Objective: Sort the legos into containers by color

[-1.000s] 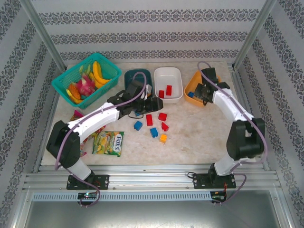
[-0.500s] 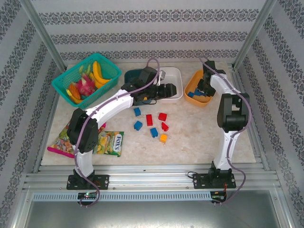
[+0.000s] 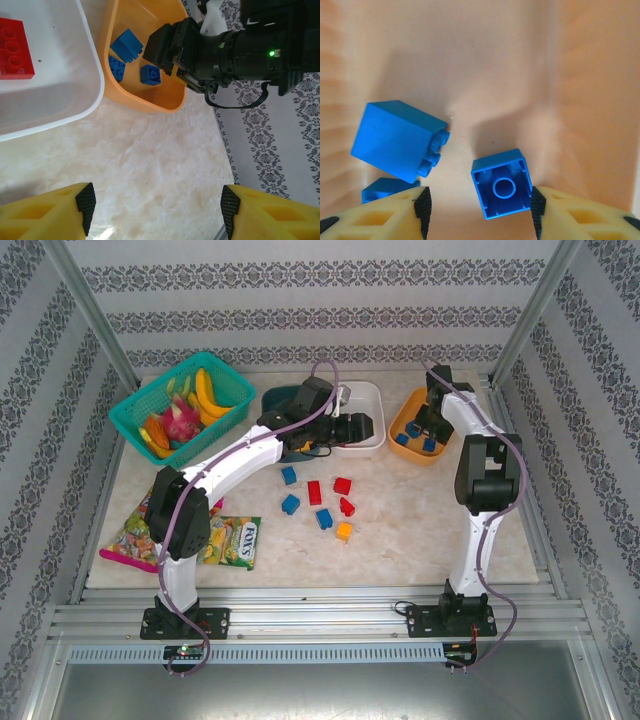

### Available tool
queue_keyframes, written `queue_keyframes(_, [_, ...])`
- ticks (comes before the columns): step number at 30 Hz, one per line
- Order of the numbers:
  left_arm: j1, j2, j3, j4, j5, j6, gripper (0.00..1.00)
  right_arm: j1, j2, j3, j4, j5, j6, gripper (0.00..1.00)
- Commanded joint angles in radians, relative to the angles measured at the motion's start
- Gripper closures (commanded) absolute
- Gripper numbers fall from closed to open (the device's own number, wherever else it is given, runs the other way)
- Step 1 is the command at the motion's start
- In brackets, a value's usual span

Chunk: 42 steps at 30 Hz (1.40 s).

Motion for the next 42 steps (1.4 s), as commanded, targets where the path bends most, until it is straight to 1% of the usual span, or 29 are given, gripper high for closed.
queue_keyframes(1, [0.010, -0.068, 0.001, -0.058, -0.035, 0.018, 0.30, 0.025, -0.107, 0.033, 0.009, 0.010, -0.017, 0.41])
queue_keyframes(3, [0.019, -0.098, -0.022, -0.089, -0.063, 0.014, 0.30, 0.045, -0.167, 0.019, 0.037, 0.004, -0.021, 0.41])
queue_keyframes(6, [0.033, -0.148, -0.062, -0.149, -0.091, 0.020, 0.30, 0.099, -0.293, -0.047, 0.109, -0.009, -0.035, 0.40])
queue_keyframes(10, [0.038, -0.227, -0.152, -0.209, -0.114, 0.044, 0.30, 0.212, -0.502, -0.235, 0.245, -0.037, -0.063, 0.38])
queue_keyframes(15, [0.036, -0.311, -0.293, -0.243, -0.094, 0.073, 0.30, 0.339, -0.755, -0.527, 0.325, -0.110, -0.066, 0.36])
queue_keyframes(18, [0.028, -0.354, -0.380, -0.244, -0.066, 0.101, 0.31, 0.391, -0.889, -0.686, 0.301, -0.190, -0.037, 0.35])
queue_keyframes(20, [0.008, -0.366, -0.413, -0.265, -0.051, 0.139, 0.32, 0.415, -0.967, -0.771, 0.272, -0.271, -0.012, 0.35])
queue_keyframes(23, [-0.047, -0.363, -0.458, -0.291, -0.025, 0.186, 0.33, 0.445, -1.084, -0.885, 0.201, -0.353, 0.045, 0.33])
queue_keyframes(26, [-0.111, -0.337, -0.496, -0.300, -0.024, 0.187, 0.33, 0.463, -1.188, -0.962, 0.124, -0.402, 0.087, 0.30])
queue_keyframes(29, [-0.174, -0.294, -0.500, -0.304, -0.059, 0.164, 0.31, 0.474, -1.279, -1.001, 0.061, -0.425, 0.099, 0.23])
queue_keyframes(32, [-0.234, -0.233, -0.477, -0.309, -0.112, 0.119, 0.30, 0.476, -1.343, -1.006, 0.000, -0.448, 0.115, 0.18])
queue_keyframes(35, [-0.269, -0.172, -0.455, -0.327, -0.175, 0.064, 0.30, 0.480, -1.392, -0.982, -0.060, -0.454, 0.120, 0.17])
queue_keyframes(38, [-0.295, -0.116, -0.418, -0.354, -0.230, 0.048, 0.29, 0.486, -1.454, -0.925, -0.127, -0.418, 0.095, 0.16])
queue_keyframes(42, [-0.312, -0.052, -0.366, -0.365, -0.251, 0.042, 0.29, 0.486, -1.502, -0.867, -0.176, -0.386, 0.061, 0.16])
